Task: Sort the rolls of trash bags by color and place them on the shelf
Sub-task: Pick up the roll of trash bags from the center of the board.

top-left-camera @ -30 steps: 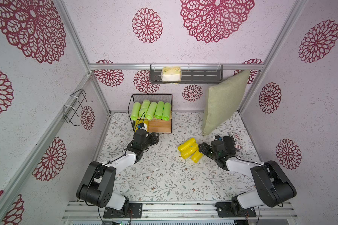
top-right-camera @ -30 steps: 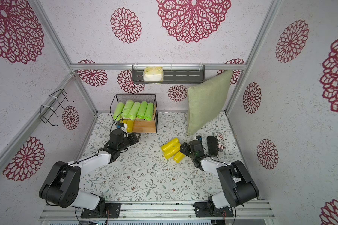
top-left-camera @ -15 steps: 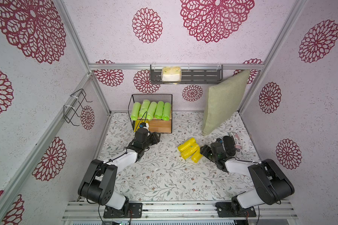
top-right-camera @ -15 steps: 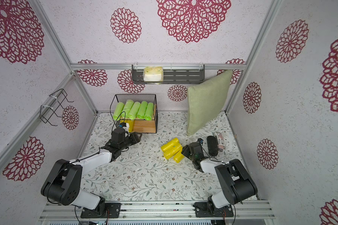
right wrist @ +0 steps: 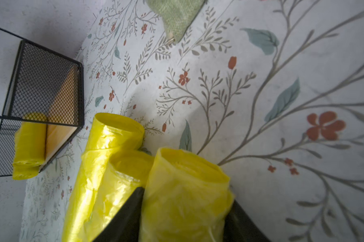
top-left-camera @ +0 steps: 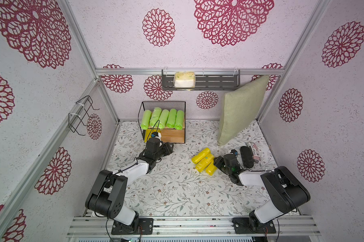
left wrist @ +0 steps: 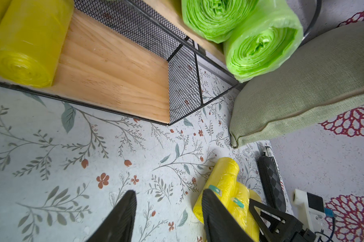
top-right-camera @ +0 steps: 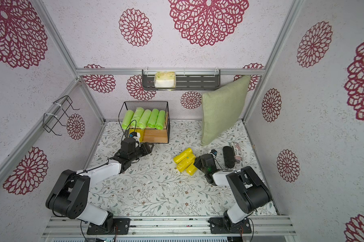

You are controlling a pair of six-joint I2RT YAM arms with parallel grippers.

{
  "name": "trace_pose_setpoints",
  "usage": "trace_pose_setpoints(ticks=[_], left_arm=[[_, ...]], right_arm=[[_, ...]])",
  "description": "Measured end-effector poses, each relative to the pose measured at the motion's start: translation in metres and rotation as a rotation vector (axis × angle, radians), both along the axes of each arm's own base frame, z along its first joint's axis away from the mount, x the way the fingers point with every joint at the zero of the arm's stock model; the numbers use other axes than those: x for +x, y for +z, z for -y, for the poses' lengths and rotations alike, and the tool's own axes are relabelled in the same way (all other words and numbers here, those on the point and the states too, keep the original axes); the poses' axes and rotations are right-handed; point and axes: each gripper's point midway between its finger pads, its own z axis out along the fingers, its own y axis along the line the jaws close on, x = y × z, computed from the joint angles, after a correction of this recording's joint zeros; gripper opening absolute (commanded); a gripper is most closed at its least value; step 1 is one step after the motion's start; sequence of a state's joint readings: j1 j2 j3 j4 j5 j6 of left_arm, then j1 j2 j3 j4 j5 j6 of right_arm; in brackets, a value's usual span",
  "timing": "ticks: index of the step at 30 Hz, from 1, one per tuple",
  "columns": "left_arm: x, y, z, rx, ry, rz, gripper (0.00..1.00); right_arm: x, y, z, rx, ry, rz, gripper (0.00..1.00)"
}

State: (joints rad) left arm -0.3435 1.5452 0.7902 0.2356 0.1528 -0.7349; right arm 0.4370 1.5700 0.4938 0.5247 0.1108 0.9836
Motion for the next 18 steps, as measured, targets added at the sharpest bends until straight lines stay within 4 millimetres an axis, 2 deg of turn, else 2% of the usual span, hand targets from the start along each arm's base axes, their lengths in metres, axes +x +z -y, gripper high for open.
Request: trace_pose_setpoints(ticks=[5,9,13,18], left_arm=[[-0.003,0.004,0.009,-0.032,-0.046,0.001,0.59],[-0.006,0.022,0.024,-0.091,-0.104,0.045,0.64],[-0.016,0.056,0.057,-0.177,-0.208,0.149,0.72],[-0.040,0.103,0.100,-0.323,-0.377,0.265,0.81]], right_arm=[[-0.012,0.014,0.018,0.001,-0.068,0.054,0.37],[-0.018,0.049,0.031,0.029,-0.121,0.165,0.38],[-0.012,0.101,0.022,0.127,-0.132,0.316,0.38],[-0.005,0.161,-0.009,0.249,-0.081,0.458,0.39]])
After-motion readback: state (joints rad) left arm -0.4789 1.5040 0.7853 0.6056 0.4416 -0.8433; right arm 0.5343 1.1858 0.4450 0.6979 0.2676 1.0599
